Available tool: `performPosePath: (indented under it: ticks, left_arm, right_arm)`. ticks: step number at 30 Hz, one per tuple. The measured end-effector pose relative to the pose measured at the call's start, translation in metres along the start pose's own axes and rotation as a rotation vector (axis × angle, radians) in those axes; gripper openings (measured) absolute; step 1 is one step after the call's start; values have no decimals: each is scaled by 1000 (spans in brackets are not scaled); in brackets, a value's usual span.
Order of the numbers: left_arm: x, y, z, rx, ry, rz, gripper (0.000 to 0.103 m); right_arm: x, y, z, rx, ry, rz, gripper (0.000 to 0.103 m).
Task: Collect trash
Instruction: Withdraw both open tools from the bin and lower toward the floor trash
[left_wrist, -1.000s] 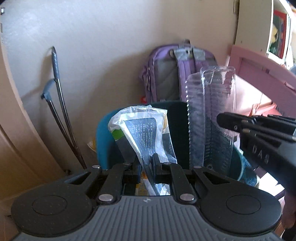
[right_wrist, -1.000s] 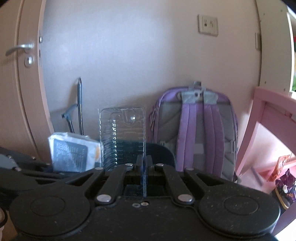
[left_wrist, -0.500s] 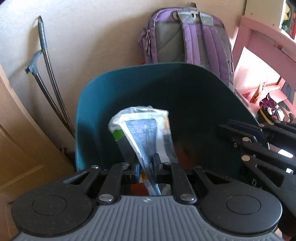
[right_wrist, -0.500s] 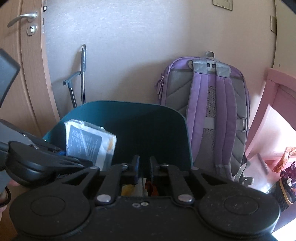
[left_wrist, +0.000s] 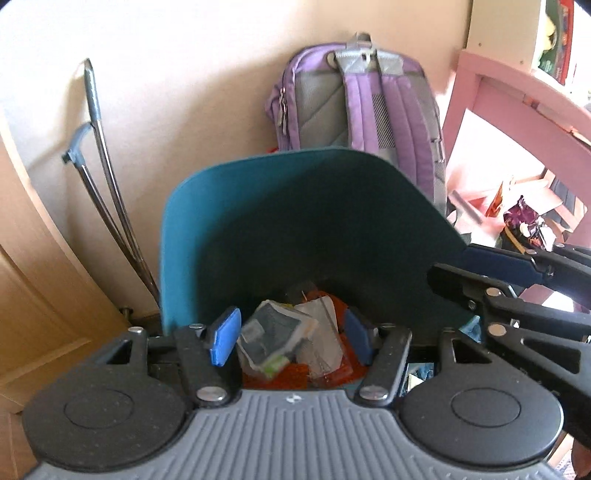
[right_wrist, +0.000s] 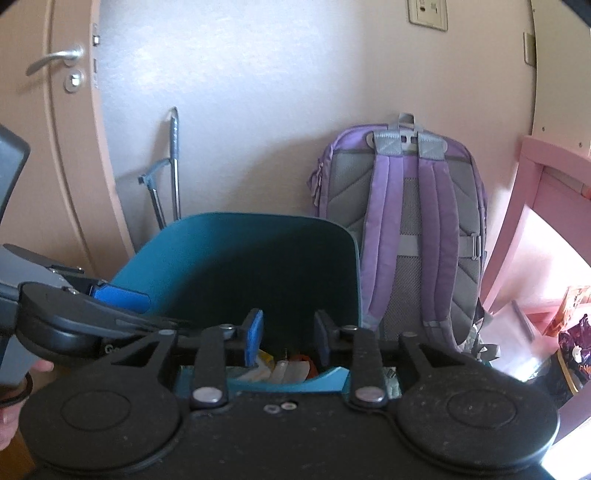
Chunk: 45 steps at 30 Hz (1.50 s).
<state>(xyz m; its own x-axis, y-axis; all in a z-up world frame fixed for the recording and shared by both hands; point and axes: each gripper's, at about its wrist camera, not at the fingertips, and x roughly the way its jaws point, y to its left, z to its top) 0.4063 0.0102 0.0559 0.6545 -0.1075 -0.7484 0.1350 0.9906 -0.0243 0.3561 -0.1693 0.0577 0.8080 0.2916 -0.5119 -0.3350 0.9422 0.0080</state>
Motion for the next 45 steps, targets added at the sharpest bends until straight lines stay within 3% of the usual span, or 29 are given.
performPosePath:
  ticks: [4,11,24,28,29,37,45]
  left_arm:
    - [-28,3,-7,-1,-55,12,79]
    - [-74,10,-22,-6,-118,11,79]
    - [-133,35,-74,-22,-161,-1,83]
    - [-141,56,-99,-76,-158,-21,102]
    - [-143,61,-107,-91,-169,-13,103]
    - [-110,117,-179,-148,-144,6,103]
    - [-33,178,-256,-269,-31,59,103]
  right_arm:
    - [-24,4,-2,-10,-17,14,33]
    - [-62,14,-10,-21,-37,49,37]
    - [-111,37,-40,-72,-39,116,44]
    - [-115,43,-55,-73,-27,147,45]
    - [-115,45,-61,-73,-20,157,46]
    - [-88,58,-127,-70,75,242,50]
    - [-16,55,-209,21,244,197,51]
